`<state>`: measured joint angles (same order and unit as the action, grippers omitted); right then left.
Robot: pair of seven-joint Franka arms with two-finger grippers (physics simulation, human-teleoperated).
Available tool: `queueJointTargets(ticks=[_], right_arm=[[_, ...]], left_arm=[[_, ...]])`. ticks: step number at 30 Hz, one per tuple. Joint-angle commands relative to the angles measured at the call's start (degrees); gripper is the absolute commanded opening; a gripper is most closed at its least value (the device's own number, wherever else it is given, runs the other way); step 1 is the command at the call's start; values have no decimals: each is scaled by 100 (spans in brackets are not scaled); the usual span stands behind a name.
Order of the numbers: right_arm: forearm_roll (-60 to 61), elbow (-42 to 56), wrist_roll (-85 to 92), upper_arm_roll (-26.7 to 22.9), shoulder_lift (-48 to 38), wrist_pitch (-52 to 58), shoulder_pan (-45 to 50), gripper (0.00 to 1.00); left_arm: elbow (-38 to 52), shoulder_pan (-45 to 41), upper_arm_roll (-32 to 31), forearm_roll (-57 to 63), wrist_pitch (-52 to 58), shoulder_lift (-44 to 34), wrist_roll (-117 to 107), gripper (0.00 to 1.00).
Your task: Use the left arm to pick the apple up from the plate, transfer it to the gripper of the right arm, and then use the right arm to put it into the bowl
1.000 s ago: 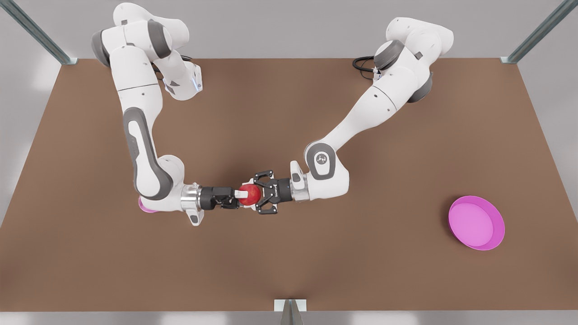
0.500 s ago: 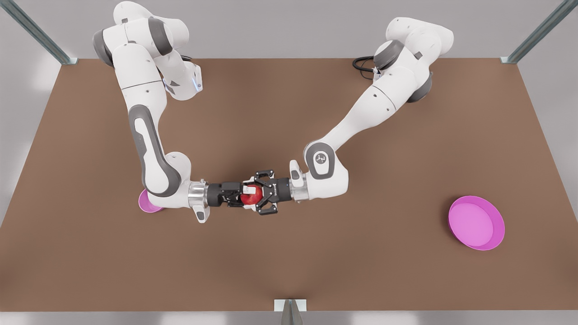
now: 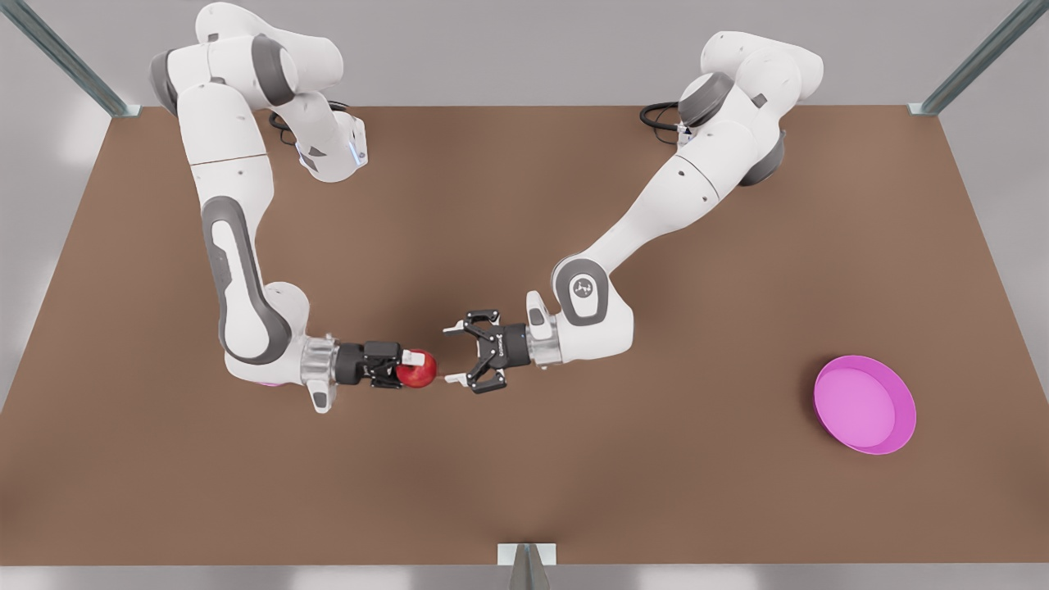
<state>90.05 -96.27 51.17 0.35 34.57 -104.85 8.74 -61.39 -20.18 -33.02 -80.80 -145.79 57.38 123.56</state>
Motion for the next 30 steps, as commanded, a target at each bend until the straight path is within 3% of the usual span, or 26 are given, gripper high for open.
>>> queueJointTargets(ticks=[1, 3, 5, 6, 8, 10, 12, 13, 14, 16, 17, 18, 19, 25, 30], right_arm=[[-611, -23, 183, 0, -30, -9, -153, 75], [-1261, -181, 165, 9, -170, 26, -443, 75], [-1806, -314, 148, 0, -284, 18, -697, 75], [-2246, -296, 148, 0, -276, 26, -970, 75], [-2641, -287, 156, -26, -276, 18, -1084, 75], [-2897, -270, 156, -17, -302, 35, -1208, 75], [-3248, -235, 156, -17, -302, 35, -1374, 75], [-3388, -234, 156, -26, -328, 35, -1410, 76], [-3573, -234, 156, -26, -355, 35, -1532, 76], [-4056, -147, 139, -26, -390, 26, -1779, 75], [-4311, -129, 121, -26, -425, 35, -1884, 75], [-4584, -120, 121, -26, -434, 18, -1981, 75], [-4768, -120, 112, -35, -434, -9, -1999, 75], [-5735, -94, 86, -44, -364, -114, -2148, 76], [-6007, -103, 77, -158, -293, -158, -2148, 76]], left_arm=[[-5, 84, 33, 3, 7, -8, 125, 99], [-93, 603, 243, 441, 24, -34, -1218, 100], [-102, 928, 358, 2189, 42, -78, -3177, 100], [-137, 1112, 428, 3718, 182, -166, -4899, 100], [-119, 1552, 420, 6347, 1139, -306, -7810, 100], [-93, 2281, 428, 7331, 2677, -544, -9173, 100], [-93, 2493, 543, 9528, 4004, -1211, -10271, 100], [-93, 2685, 534, 9846, 4733, -1536, -10413, 100], [-93, 2862, 543, 9838, 5534, -2064, -10667, 100], [-285, 2889, 787, 9531, 6001, -2960, -12021, 100], [-1040, 2125, 2244, 8574, 5800, -3794, -12118, 100], [-2236, 1710, 3047, 7887, 5044, -4788, -12180, 100], [-2448, 1737, 3056, 7887, 5025, -5123, -12241, 100], [-1253, 1781, 3047, 8159, 5561, -3998, -13295, 100], [-1244, 1816, 3056, 8159, 5526, -3884, -14034, 100]])
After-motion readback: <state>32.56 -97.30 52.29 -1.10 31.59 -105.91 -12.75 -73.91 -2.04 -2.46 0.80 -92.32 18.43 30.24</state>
